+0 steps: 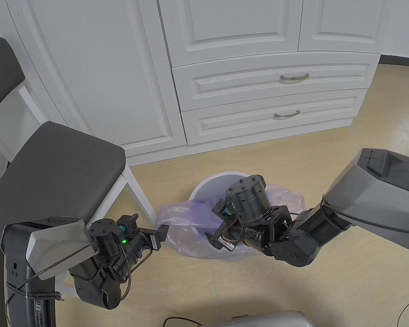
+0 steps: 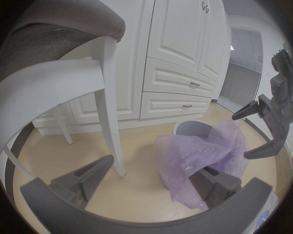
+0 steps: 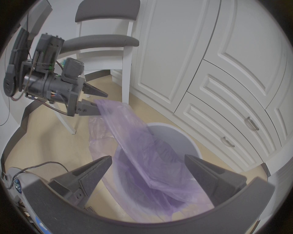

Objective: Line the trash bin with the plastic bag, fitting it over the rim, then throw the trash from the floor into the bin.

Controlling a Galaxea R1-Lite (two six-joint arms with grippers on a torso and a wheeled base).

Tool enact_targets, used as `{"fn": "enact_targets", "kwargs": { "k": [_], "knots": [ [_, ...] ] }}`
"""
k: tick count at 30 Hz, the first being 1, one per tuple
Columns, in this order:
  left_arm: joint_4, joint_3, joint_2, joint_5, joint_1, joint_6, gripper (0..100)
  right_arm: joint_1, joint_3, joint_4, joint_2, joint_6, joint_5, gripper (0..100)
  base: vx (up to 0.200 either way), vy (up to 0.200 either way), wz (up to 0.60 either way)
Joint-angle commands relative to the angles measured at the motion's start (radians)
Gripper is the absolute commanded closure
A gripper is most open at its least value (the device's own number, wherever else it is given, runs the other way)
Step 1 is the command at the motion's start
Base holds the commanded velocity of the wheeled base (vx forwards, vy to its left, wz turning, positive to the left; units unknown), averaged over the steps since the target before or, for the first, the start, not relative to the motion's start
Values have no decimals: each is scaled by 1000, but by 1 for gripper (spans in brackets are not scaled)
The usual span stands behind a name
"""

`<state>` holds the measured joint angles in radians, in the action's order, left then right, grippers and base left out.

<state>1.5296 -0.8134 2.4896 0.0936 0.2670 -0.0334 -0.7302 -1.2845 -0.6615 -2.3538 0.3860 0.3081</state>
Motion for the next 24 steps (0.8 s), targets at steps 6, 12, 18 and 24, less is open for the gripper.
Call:
{"fn": "enact_targets", "kwargs": {
  "k": [6, 12, 18, 24],
  "knots": [
    [0, 7, 12, 0, -5, 0, 0, 29, -59, 8, -104, -1, 9, 0, 0, 0, 0],
    [0, 0, 12, 0, -6, 0, 0, 51, -90, 8, -136, 1, 40, 0, 0, 0, 0],
    [1, -1, 9, 0, -9, 0, 0, 69, -154, 11, -159, -1, 52, 0, 0, 0, 0],
    [1, -4, 8, 0, -14, 0, 0, 69, -176, 16, -157, -1, 54, 100, 0, 0, 0]
  ]
}}
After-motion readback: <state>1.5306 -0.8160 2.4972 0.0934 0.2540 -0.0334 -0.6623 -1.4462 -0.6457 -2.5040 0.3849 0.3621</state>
